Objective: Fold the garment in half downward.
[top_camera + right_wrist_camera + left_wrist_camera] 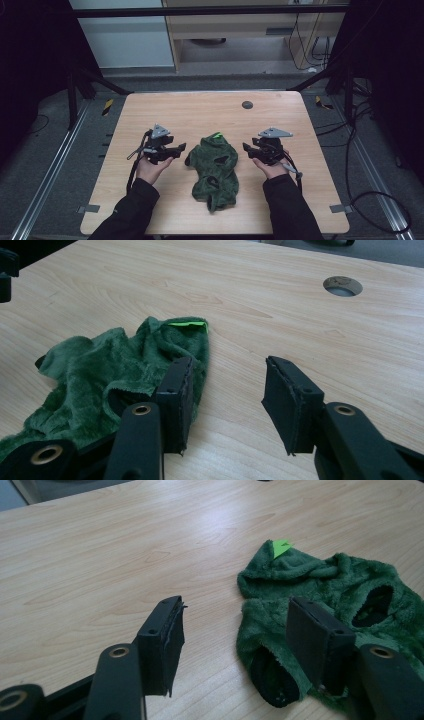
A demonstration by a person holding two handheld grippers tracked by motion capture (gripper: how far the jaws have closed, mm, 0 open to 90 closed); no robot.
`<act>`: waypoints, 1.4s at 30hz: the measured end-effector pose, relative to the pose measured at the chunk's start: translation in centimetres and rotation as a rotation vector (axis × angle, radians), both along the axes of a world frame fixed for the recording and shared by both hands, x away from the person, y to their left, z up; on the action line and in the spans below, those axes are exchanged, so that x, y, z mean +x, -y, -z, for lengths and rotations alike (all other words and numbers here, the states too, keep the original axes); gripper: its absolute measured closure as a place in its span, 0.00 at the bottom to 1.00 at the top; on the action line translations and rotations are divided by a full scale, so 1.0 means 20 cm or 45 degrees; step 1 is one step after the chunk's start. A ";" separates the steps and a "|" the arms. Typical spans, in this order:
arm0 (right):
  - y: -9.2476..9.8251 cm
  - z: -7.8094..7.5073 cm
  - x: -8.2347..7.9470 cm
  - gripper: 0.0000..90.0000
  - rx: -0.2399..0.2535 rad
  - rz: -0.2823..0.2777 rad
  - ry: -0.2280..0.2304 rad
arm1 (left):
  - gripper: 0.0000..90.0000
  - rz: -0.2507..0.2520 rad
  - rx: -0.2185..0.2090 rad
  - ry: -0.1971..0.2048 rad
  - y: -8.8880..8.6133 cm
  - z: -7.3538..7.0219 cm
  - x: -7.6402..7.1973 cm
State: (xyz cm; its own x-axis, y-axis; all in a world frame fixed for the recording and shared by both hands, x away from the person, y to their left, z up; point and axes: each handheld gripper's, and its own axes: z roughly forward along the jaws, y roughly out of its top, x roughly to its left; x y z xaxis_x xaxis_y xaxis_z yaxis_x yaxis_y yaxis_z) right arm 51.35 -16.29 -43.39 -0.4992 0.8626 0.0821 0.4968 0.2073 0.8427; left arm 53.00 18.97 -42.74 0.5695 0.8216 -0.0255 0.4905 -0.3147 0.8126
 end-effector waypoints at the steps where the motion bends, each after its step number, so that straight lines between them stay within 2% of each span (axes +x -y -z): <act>1: 0.00 0.00 0.00 0.60 0.003 -0.003 -0.005 | 0.45 0.006 -0.009 -0.013 0.01 0.00 0.01; 14: -0.06 0.02 0.08 0.61 -0.005 -0.026 -0.035 | 0.47 0.041 0.011 -0.047 0.07 0.03 0.08; 16: -0.07 0.03 0.09 0.61 -0.006 -0.024 -0.044 | 0.47 0.047 0.029 -0.047 0.08 0.04 0.09; 21: -0.10 0.05 0.12 0.60 -0.008 -0.029 -0.065 | 0.49 0.061 0.030 -0.063 0.11 0.06 0.11; 27: -0.13 0.07 0.15 0.60 -0.016 -0.039 -0.084 | 0.50 0.084 0.063 -0.077 0.15 0.08 0.14; 31: -0.14 0.09 0.16 0.60 -0.013 -0.040 -0.096 | 0.51 0.091 0.065 -0.094 0.17 0.10 0.16; 42: -0.17 0.16 0.20 0.60 -0.029 -0.051 -0.144 | 0.53 0.121 0.142 -0.130 0.22 0.18 0.21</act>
